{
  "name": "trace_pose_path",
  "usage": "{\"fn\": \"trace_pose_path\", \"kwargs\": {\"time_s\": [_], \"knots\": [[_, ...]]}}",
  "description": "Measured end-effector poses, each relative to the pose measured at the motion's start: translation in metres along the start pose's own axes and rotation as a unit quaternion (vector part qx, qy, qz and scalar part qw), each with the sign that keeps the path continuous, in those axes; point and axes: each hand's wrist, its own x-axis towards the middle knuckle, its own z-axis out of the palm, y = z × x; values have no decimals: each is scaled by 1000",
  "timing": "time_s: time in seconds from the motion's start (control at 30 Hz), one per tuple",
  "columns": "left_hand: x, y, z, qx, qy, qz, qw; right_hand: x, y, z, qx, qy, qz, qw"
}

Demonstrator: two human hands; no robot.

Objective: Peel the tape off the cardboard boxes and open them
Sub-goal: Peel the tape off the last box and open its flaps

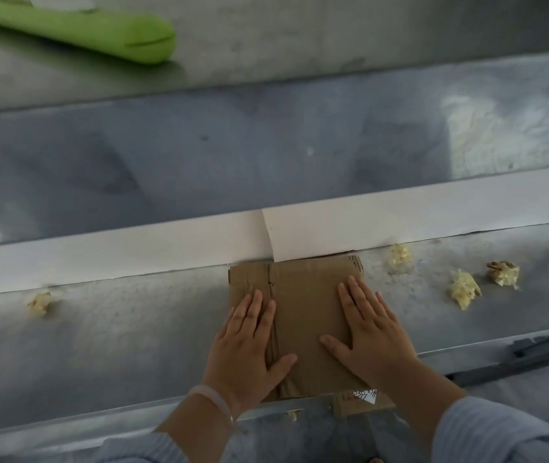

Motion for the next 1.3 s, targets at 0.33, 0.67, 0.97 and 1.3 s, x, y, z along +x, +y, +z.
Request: {"fn": "trace_pose_path", "kwargs": {"time_s": [0.33, 0.67, 0.97, 1.3], "knots": [[0, -4, 3, -33, -13, -11, 999, 5, 12, -12, 23, -62, -33, 997], [-60, 44, -13, -113, -29, -280, 953, -48, 31, -18, 86, -54, 2, 995], [-142, 65, -19, -317, 63, -366, 873, -91, -10, -23, 205, -91, -22, 974], [-251, -25, -67, -234, 178, -417, 860, -96, -155, -48, 237, -69, -177, 953]]}}
